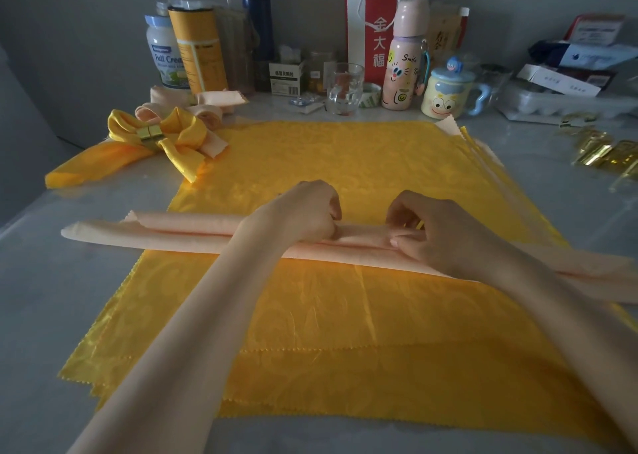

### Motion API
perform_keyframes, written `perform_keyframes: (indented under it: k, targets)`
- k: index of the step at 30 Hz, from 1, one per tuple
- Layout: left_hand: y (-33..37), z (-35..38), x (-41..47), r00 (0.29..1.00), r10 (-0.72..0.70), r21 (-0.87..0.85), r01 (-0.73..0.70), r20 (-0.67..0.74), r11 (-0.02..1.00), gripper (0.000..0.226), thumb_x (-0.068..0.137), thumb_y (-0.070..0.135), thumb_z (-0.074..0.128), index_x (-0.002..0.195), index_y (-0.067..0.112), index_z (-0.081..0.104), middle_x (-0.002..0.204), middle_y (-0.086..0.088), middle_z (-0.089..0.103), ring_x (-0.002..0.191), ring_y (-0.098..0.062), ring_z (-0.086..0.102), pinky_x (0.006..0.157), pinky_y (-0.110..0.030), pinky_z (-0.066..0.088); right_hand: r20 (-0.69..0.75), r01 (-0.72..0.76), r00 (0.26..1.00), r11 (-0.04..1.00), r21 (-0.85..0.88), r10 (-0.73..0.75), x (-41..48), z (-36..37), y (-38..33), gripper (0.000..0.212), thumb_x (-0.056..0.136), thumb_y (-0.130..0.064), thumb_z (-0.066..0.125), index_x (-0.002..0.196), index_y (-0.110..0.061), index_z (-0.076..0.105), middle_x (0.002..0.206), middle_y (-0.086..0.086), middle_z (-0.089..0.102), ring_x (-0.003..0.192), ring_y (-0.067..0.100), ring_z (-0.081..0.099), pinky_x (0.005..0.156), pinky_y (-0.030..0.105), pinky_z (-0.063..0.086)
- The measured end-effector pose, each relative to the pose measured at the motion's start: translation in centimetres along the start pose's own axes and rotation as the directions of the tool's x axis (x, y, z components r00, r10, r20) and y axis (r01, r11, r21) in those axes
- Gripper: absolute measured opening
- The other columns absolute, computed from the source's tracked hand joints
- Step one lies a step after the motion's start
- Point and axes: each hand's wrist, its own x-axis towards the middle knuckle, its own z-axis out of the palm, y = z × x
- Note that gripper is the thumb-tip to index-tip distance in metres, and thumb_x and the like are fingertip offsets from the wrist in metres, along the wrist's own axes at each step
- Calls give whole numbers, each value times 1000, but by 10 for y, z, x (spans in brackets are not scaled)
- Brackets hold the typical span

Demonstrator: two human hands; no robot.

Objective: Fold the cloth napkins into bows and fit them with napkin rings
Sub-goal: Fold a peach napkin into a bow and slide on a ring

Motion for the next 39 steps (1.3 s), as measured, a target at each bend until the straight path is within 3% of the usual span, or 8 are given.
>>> perform_keyframes:
  k: [9,14,20,24,26,30,34,39]
  targets:
    - [8,-8,-9,1000,-1,52,0,18,999,23,86,21,62,109,23,65,102,3,58,92,-18,54,69,-27,43,-183,168,964,974,-150,-194,3,15,3,21,74,4,62,86,-13,61,80,-4,58,71,1,45,72,3,34]
    - [9,-13,-12,997,-16,38,13,74,999,28,92,32,55,111,15,65,112,1,62,102,-20,57,78,-30,46,-181,247,936,930,-271,-302,4,17,6,25,66,11,61,82,-9,59,76,1,57,70,12,44,72,4,34]
    - [8,-9,-5,990,-101,50,97,102,994,27,91,35,58,78,11,57,66,0,48,56,-14,43,48,-25,30,-55,347,917,857,-382,-396,-1,13,-1,28,61,11,63,77,-11,54,72,-1,49,67,13,39,62,20,31]
    - [1,-9,-2,985,-110,48,105,130,993,33,84,44,65,95,13,67,90,1,63,80,-17,56,64,-26,41,35,341,932,841,-420,-361,-4,12,-9,22,70,5,61,80,-14,54,78,-4,46,71,14,39,61,17,28]
    - [0,-9,-3,981,-105,53,98,163,994,38,82,46,66,105,16,67,104,2,63,95,-19,56,74,-27,42,115,347,936,818,-458,-332,-9,9,-17,17,81,-6,53,92,-20,54,91,-7,47,84,12,40,74,22,33]
    - [1,-10,-3,971,-94,78,78,220,994,37,80,47,68,105,18,67,109,2,62,98,-20,57,78,-28,44,120,235,971,919,-316,-207,-12,2,-19,12,91,-33,45,91,-27,55,94,-16,47,88,2,42,75,17,31]
    - [1,-10,-7,960,-98,135,64,261,989,42,80,50,66,108,19,67,110,4,63,101,-19,58,86,-31,48,43,111,993,991,-73,-108,1,17,-13,16,88,-30,55,74,-24,51,84,-12,47,76,0,44,67,18,32]
    - [7,-11,-11,950,-94,150,50,298,987,41,79,49,67,106,18,68,107,3,64,99,-19,59,85,-31,48,232,1,973,998,60,-15,-1,9,-1,13,89,-39,57,97,-29,56,101,-16,47,87,-2,49,72,15,38]
